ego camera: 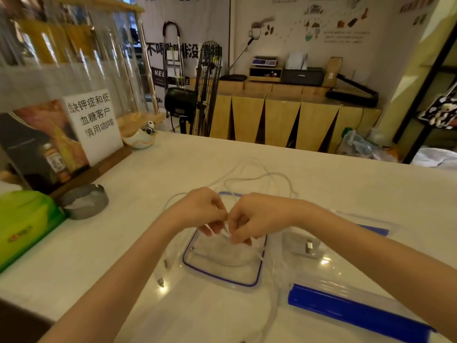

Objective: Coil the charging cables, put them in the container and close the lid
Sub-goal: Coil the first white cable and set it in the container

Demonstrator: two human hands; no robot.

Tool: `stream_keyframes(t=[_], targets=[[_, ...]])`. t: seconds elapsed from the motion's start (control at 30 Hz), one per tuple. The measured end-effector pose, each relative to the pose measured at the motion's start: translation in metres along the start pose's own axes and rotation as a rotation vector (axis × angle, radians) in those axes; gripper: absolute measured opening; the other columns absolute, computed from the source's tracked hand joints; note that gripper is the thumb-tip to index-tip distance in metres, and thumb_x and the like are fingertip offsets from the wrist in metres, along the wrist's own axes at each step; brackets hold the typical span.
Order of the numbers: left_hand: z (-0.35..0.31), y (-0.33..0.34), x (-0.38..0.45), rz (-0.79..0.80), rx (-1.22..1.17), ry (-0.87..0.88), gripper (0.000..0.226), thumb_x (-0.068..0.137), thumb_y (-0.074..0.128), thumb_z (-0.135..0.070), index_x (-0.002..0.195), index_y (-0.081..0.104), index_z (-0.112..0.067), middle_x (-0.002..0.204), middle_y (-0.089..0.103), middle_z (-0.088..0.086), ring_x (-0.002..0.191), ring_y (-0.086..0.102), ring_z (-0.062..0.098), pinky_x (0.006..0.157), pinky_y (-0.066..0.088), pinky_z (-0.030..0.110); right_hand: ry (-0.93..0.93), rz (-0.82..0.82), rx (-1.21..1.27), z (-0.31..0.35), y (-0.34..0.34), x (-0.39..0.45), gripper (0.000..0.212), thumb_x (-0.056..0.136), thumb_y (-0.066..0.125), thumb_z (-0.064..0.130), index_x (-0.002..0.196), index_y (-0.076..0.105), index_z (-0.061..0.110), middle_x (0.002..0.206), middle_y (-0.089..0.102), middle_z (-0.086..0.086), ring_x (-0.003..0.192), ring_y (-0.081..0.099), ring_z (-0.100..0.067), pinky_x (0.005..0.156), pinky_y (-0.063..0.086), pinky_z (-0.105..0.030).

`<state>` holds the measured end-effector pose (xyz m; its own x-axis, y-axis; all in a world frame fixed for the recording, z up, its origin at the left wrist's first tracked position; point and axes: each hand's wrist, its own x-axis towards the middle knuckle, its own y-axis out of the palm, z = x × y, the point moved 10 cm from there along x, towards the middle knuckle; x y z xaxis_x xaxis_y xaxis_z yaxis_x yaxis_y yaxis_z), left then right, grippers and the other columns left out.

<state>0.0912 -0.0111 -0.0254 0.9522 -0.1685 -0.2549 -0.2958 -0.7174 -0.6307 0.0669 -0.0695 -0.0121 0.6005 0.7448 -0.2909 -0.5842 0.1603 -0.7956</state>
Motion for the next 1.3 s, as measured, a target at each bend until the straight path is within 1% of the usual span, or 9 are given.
stream_keyframes(t=[0.23,0.37,0.5,0.57,0.73,0.83,1.0,1.17,1.3], targets=[[-0.059,-0.028,-0.016,0.005,-0.651,0.201,0.024,0.092,0.042,-0.02,0.079,0.058,-0.008,0.073,0.072,0.01,0.068,0.07,0.019,0.063,0.058,0.029,-0.035,-0.371,0.401,-0.002,-0.091,-0.037,0.011,0.084,0.061,0.018,0.084,0.065,0.009,0.061,0.062,-0.002,0.045,0.052,-0.01,0.046,0.046,-0.018],[-0.091,-0.001,-0.019,0.185,-0.517,0.246,0.031,0.091,0.039,-0.034,0.088,0.062,-0.013,0.076,0.075,0.003,0.074,0.071,0.019,0.067,0.057,0.029,-0.08,-0.632,0.573,-0.008,-0.141,-0.068,0.012,0.084,0.06,0.014,0.086,0.065,0.003,0.059,0.062,-0.001,0.045,0.056,-0.01,0.045,0.05,-0.019],[-0.128,0.012,-0.03,0.249,-0.512,0.397,0.023,0.093,0.041,-0.025,0.096,0.061,-0.013,0.051,0.056,-0.003,0.038,0.043,0.008,0.037,0.034,0.016,-0.098,-0.879,0.683,-0.019,-0.175,-0.102,0.009,0.085,0.06,0.014,0.083,0.065,0.007,0.059,0.064,-0.002,0.046,0.061,-0.009,0.048,0.055,-0.02],[-0.14,0.014,-0.03,0.296,-0.629,0.388,0.026,0.094,0.039,-0.023,0.089,0.062,-0.011,0.049,0.045,-0.003,0.036,0.032,0.005,0.034,0.026,0.014,-0.1,-0.994,0.741,-0.027,-0.185,-0.12,0.009,0.086,0.058,0.013,0.085,0.065,0.008,0.064,0.065,-0.004,0.049,0.062,-0.008,0.05,0.055,-0.02],[-0.171,0.01,-0.02,0.255,-0.778,0.462,0.038,0.093,0.038,-0.022,0.059,0.054,-0.015,0.066,0.059,0.001,0.067,0.055,0.014,0.066,0.048,0.026,-0.144,-1.289,1.065,-0.058,-0.188,-0.157,0.022,0.089,0.053,0.008,0.11,0.056,0.002,0.074,0.067,-0.008,0.054,0.067,-0.009,0.053,0.055,-0.019],[-0.188,0.006,-0.02,0.276,-0.973,0.538,0.037,0.093,0.035,-0.019,0.059,0.049,-0.013,0.07,0.064,0.002,0.066,0.062,0.014,0.064,0.054,0.025,-0.082,-1.363,1.163,-0.081,-0.175,-0.162,0.041,0.088,0.055,0.006,0.126,0.041,0.01,0.073,0.068,-0.008,0.057,0.069,-0.012,0.057,0.057,-0.023],[-0.22,0.002,-0.039,0.432,-1.083,0.74,0.026,0.093,0.032,-0.02,0.082,0.052,-0.01,0.049,0.05,-0.006,0.033,0.034,0.002,0.035,0.028,0.014,0.09,-1.104,0.823,-0.076,-0.153,-0.145,0.02,0.091,0.051,0.018,0.1,0.065,0.006,0.074,0.065,-0.007,0.063,0.063,-0.016,0.063,0.053,-0.029],[-0.222,-0.017,-0.041,0.356,-1.181,0.838,0.028,0.088,0.035,-0.022,0.089,0.06,-0.007,0.046,0.044,-0.006,0.037,0.035,0.003,0.035,0.032,0.014,0.262,-0.965,-0.216,-0.042,-0.132,-0.135,0.026,0.09,0.048,0.034,0.112,0.06,0.03,0.1,0.047,0.011,0.099,0.038,-0.006,0.082,0.036,-0.02],[-0.213,-0.024,-0.03,0.321,-1.281,0.813,0.031,0.085,0.039,-0.022,0.1,0.06,-0.004,0.05,0.052,-0.005,0.041,0.041,0.003,0.041,0.04,0.014,0.066,-0.807,-0.298,-0.012,-0.101,-0.118,0.022,0.09,0.048,0.033,0.104,0.064,0.025,0.126,0.05,0.005,0.12,0.033,-0.006,0.098,0.031,-0.025]])
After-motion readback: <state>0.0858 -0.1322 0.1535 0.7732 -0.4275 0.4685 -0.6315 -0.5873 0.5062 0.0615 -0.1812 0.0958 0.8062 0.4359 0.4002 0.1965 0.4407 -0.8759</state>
